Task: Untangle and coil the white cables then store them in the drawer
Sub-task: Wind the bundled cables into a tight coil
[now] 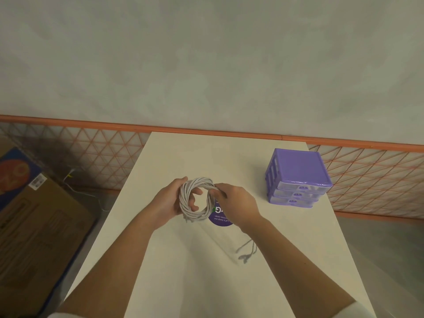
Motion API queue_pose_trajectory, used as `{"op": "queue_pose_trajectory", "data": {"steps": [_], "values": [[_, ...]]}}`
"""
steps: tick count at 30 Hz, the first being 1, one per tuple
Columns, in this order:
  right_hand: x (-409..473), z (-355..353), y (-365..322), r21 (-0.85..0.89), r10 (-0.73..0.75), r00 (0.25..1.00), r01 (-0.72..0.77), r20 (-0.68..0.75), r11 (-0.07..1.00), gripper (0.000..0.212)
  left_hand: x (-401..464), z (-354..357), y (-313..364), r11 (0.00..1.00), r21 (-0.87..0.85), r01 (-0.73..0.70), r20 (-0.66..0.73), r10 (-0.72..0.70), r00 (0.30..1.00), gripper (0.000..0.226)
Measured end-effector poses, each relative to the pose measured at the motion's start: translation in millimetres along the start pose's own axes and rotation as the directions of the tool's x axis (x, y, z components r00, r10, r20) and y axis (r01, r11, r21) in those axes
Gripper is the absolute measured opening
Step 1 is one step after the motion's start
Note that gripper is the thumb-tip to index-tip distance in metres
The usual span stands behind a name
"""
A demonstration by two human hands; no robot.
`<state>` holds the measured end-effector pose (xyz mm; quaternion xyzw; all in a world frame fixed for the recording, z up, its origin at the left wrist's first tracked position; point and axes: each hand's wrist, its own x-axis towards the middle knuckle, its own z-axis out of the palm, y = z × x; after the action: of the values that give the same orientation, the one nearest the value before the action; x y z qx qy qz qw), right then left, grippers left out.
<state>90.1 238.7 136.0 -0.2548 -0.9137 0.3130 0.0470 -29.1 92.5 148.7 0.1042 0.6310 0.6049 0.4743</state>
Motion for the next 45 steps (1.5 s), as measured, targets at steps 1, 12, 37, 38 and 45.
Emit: {"op": "queue_pose_trajectory", "data": {"steps": [1,12,37,38,45], "values": [[1,-2,0,-0.021,-0.007,1.000,0.007,0.011,1.000,0.028,-2,-2,3,0.998,0.037,0.047,0.060,-0.049,0.997,0.061],[7,-23,-13,-0.114,-0.042,0.962,0.075,0.268,0.991,0.032,1,8,20,0.685,0.721,-0.104,0.151,-0.008,0.989,0.048],[21,-21,43,-0.455,-0.263,0.965,0.243,0.019,0.857,0.030,5,13,26,0.790,0.612,0.043,0.147,-0.167,0.975,0.021],[22,-21,48,-0.415,-0.212,0.976,0.211,0.043,0.885,0.023,5,12,24,0.797,0.604,0.015,0.152,-0.134,0.979,0.026],[18,-3,71,-0.042,0.064,0.998,-0.063,0.007,0.997,0.025,1,8,20,0.859,0.499,-0.115,0.171,0.032,0.985,0.028]]}}
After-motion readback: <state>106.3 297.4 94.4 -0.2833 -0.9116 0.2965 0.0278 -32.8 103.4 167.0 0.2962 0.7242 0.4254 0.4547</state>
